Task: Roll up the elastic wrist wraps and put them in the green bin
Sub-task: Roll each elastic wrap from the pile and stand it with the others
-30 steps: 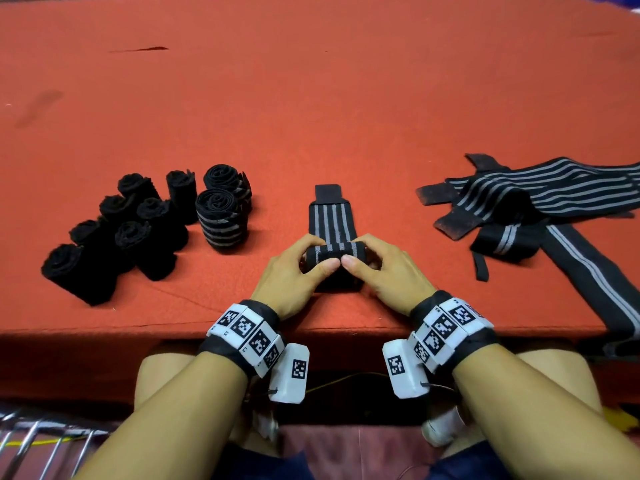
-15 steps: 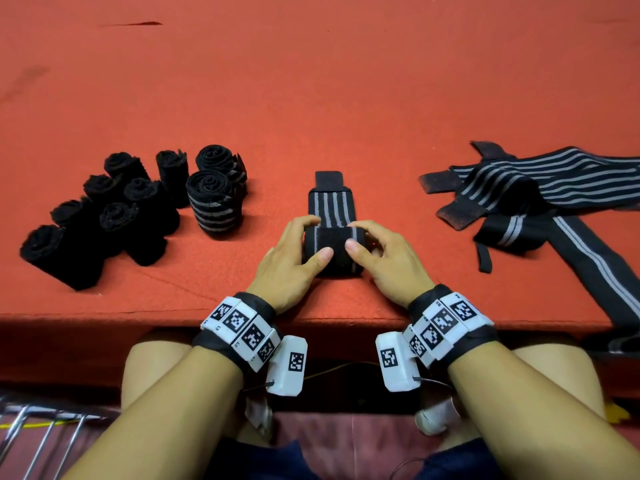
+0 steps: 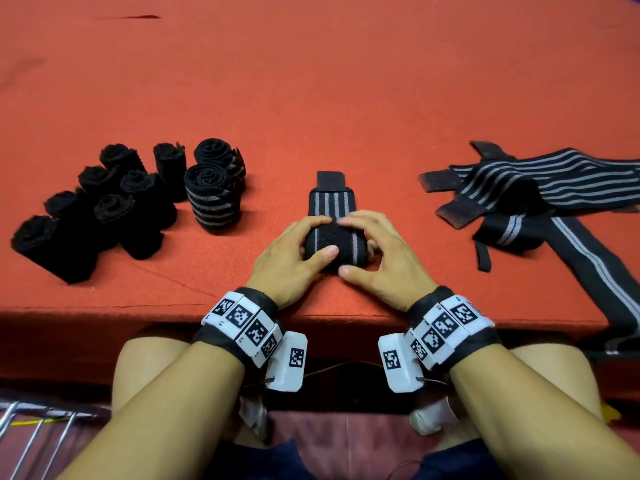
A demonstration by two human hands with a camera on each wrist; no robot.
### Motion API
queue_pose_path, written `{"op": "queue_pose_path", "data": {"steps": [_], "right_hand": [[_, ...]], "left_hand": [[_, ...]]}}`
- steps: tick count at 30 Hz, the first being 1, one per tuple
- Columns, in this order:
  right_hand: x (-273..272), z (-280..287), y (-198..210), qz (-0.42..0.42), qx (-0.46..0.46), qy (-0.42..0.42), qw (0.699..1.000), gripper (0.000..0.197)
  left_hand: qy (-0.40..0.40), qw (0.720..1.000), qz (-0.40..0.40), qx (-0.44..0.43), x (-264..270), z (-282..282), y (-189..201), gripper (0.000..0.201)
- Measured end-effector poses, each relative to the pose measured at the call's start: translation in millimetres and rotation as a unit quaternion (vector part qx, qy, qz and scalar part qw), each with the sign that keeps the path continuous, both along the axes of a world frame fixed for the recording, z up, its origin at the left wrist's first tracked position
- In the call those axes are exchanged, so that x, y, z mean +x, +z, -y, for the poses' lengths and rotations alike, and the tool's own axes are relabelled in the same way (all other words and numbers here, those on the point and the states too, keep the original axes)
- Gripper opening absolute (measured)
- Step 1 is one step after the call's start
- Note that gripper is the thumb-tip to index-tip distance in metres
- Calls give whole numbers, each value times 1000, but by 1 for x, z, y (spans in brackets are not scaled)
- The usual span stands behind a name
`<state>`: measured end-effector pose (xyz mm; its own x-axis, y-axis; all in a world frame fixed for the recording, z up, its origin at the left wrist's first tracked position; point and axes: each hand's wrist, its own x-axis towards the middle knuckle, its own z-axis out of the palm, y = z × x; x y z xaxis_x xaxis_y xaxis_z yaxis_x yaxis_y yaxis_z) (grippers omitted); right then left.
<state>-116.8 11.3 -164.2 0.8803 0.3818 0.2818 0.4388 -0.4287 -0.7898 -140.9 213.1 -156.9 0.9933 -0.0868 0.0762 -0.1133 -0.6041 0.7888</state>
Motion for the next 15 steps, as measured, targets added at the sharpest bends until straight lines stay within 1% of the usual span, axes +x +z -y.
{"op": "queue_pose_path", "data": {"steps": [2, 4, 6, 8, 12, 15], "right_hand": [[0, 1, -1, 7, -26, 6, 1000, 67], [1, -1, -2, -4, -8, -4, 1000, 64], [2, -2, -3, -13, 1, -20, 1000, 60], [2, 0, -1, -18, -7, -33, 999, 55], [1, 0, 1, -37, 8, -49, 998, 46], [2, -1, 3, -59, 36, -57, 996, 33]], "left_hand": [[-10, 1000, 12, 16, 1, 0, -2, 60], [-28, 999, 19, 30, 0, -2, -3, 75], [-44, 998, 31, 45, -1, -4, -3, 81], [-41, 997, 37, 45, -2, -4, -1, 76], [-5, 999, 18, 36, -4, -2, 2, 54], [10, 999, 2, 34, -3, -2, 0, 48]]}}
